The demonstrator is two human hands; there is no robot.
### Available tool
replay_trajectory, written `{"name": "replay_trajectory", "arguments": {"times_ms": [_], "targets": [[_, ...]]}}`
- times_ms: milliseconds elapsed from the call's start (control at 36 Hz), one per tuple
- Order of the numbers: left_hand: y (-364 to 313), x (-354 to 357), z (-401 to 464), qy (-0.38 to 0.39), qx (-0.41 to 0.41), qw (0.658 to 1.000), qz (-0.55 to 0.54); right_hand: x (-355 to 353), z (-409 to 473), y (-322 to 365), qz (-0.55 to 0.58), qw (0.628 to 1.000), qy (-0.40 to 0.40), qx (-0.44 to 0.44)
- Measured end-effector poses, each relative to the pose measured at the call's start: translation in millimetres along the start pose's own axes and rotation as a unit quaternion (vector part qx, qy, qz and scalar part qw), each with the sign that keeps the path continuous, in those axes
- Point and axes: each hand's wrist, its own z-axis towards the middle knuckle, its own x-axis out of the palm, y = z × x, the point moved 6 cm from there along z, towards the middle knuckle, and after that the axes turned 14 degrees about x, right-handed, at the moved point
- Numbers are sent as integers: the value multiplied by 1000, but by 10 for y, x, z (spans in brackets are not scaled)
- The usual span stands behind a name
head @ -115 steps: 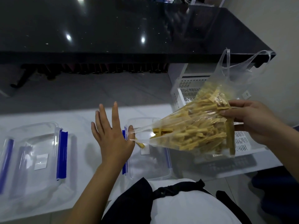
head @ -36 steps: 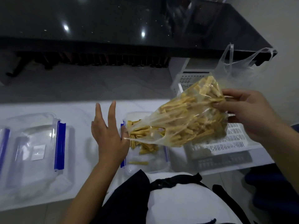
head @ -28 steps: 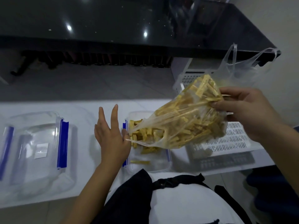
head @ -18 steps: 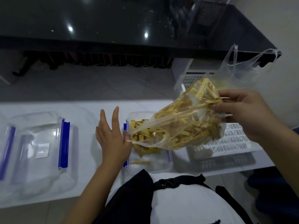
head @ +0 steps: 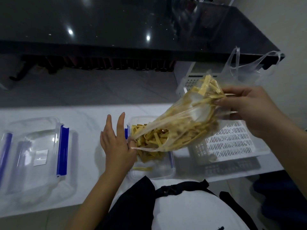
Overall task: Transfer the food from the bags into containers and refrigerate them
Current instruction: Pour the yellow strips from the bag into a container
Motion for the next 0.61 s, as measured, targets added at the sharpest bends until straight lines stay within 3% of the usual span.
{"name": "replay_trajectory", "arguments": {"times_ms": [611], "targets": [[-36, -10, -6, -9, 10, 1000, -29, 73, -63, 130, -9, 999, 14, -39]]}}
